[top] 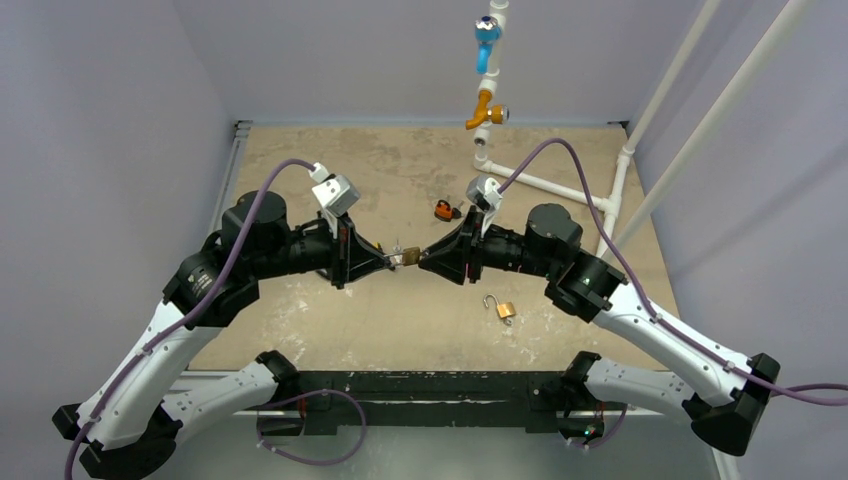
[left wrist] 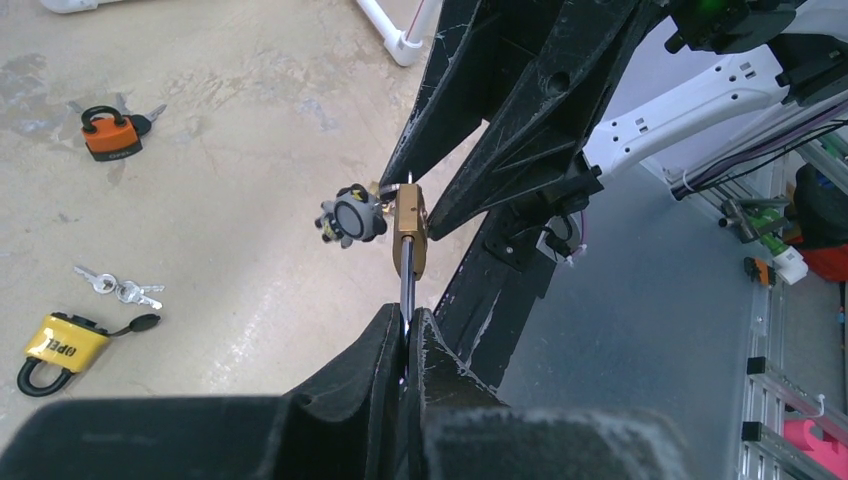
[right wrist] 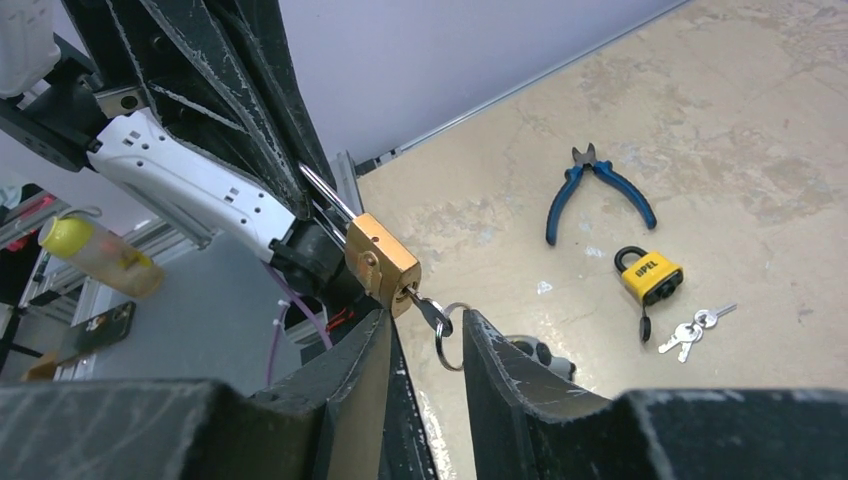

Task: Lock with the key
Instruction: Lock the lock, then place the lock at the center of the board, then place the key at the center of the board.

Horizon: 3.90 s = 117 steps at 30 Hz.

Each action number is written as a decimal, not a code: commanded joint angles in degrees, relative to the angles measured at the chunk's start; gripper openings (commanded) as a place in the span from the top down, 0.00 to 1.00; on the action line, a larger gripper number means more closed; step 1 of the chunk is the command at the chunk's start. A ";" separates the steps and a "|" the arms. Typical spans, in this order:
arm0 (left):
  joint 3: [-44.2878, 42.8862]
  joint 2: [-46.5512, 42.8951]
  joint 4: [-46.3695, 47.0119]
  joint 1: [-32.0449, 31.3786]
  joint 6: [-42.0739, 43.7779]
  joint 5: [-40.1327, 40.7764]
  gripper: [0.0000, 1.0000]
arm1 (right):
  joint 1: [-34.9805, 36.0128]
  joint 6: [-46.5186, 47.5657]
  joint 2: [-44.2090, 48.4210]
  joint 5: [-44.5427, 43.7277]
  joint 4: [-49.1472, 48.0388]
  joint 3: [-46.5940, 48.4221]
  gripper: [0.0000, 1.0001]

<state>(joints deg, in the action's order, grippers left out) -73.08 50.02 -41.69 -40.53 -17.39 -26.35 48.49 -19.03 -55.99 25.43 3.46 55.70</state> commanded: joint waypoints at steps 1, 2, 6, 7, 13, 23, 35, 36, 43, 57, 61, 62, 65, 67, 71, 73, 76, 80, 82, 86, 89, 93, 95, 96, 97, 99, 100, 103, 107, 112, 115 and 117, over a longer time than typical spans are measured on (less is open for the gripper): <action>-2.57 -0.65 2.19 0.09 -0.19 -0.80 1.00 | 0.38 2.04 0.17 -2.27 -0.02 2.77 0.72; -2.59 -0.66 2.08 0.10 -0.11 -0.80 1.00 | 0.38 2.07 0.13 -2.35 0.07 2.82 0.74; -2.75 -0.66 2.07 0.10 -0.10 -0.81 1.00 | 0.42 2.37 -0.19 -2.44 0.42 3.24 0.87; -2.77 -0.63 2.12 0.10 -0.10 -0.76 1.00 | 0.43 2.45 -0.39 -2.48 0.61 3.39 0.91; -3.29 -0.95 1.69 0.10 0.06 1.58 1.00 | 0.47 3.02 -0.56 -4.98 2.27 3.80 1.00; -4.14 -3.15 -0.18 0.10 1.21 10.90 1.00 | 0.47 1.78 -0.77 -17.26 6.13 3.83 1.00; -2.88 -1.71 -0.49 0.10 0.83 12.24 1.00 | 0.10 -1.25 -0.93 -24.12 8.54 2.09 1.00; -2.87 -1.37 -0.61 0.10 0.74 12.42 1.00 | 0.16 -1.52 -0.85 -23.54 8.34 1.83 1.00; -0.96 4.07 -2.39 0.10 -2.99 14.11 1.00 | 0.11 -3.82 -3.95 -22.24 8.70 0.15 1.00; 11.21 20.82 3.73 0.02 -13.07 9.83 1.00 | 0.12 -16.57 -11.33 -26.05 6.27 -7.99 1.00; 14.47 25.81 7.72 -0.03 -15.21 6.32 1.00 | 0.11 -18.25 -14.41 -25.58 3.60 -10.37 1.00; 14.97 27.23 8.78 0.01 -15.67 5.73 1.00 | 0.11 -18.59 -15.22 -25.56 3.02 -10.84 1.00; 15.95 31.62 10.37 0.02 -16.37 3.79 1.00 | 0.11 -18.50 -17.61 -25.57 1.76 -11.30 1.00; 15.94 34.98 10.80 0.01 -16.36 2.49 1.00 | 0.12 -18.22 -19.22 -25.73 1.18 -11.40 1.00; 16.22 39.76 11.56 0.06 -16.38 0.48 1.00 | 0.14 -17.05 -21.81 -25.72 0.40 -11.33 1.00; 16.27 42.07 11.68 0.10 -16.43 0.16 1.00 | 0.11 -16.45 -23.05 -25.58 -0.29 -11.17 1.00; 16.31 44.50 11.56 0.19 -17.05 1.80 0.87 | 0.11 -15.77 -24.76 -23.81 -1.44 -10.74 1.00; 16.17 43.87 9.59 0.65 -17.22 6.90 0.57 | 0.11 -15.51 -26.34 -22.54 -2.49 -10.26 1.00; 15.86 42.02 8.01 1.36 -17.12 9.85 0.48 | 0.11 -15.75 -26.81 -21.96 -2.88 -10.17 1.00; 14.84 36.15 3.72 3.42 -16.27 17.60 0.38 | 0.33 -16.19 -27.95 -20.78 -3.16 -9.87 1.00; 14.19 30.54 1.40 5.13 -15.12 20.43 0.36 | 0.92 -16.52 -29.27 -19.85 -3.11 -9.07 1.00; 12.87 24.99 -0.96 5.59 -12.80 22.07 0.35 | 2.22 -17.02 -31.99 -19.87 -3.16 -7.05 1.00; 13.03 22.21 -0.92 5.61 -12.07 21.36 0.35 | 2.50 -17.62 -33.51 -19.26 -4.78 -6.40 1.00; 13.57 20.61 -0.66 5.56 -11.99 20.62 0.34 | 2.53 -17.89 -34.28 -19.09 -4.86 -6.02 1.00; 14.17 19.16 -0.27 5.50 -11.97 19.72 0.34 | 2.64 -18.09 -35.16 -19.10 -4.85 -5.59 1.00; 15.38 16.32 0.05 5.55 -11.58 18.19 0.34 | 3.04 -18.60 -36.32 -19.46 -4.55 -4.71 1.00; 15.81 15.38 -0.05 5.55 -11.08 17.69 0.33 | 3.30 -18.90 -36.69 -19.67 -4.39 -4.42 1.00; 16.65 13.04 -0.56 5.49 -9.09 18.11 0.25 | 3.75 -19.99 -37.77 -20.09 -3.94 -3.88 1.00; 18.44 10.55 0.95 5.52 -7.79 18.45 0.19 | 3.74 -21.43 -37.24 -21.54 -1.87 -3.06 0.77; 18.40 7.77 1.19 5.51 -6.53 15.04 0.17 | 3.77 -21.74 -32.75 -26.17 2.94 -0.86 0.39; 18.32 6.07 0.14 5.55 -5.35 14.81 0.17 | 3.72 -22.58 -29.43 -29.25 7.30 -0.37 0.24; 18.66 4.90 -0.08 5.54 -4.76 14.92 0.17 | 3.72 -24.69 -26.60 -33.27 9.70 -1.70 0.15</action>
<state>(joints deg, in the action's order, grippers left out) -54.50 57.84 -41.89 -34.94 -24.84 -10.07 52.14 -40.75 -88.33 0.05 7.11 52.80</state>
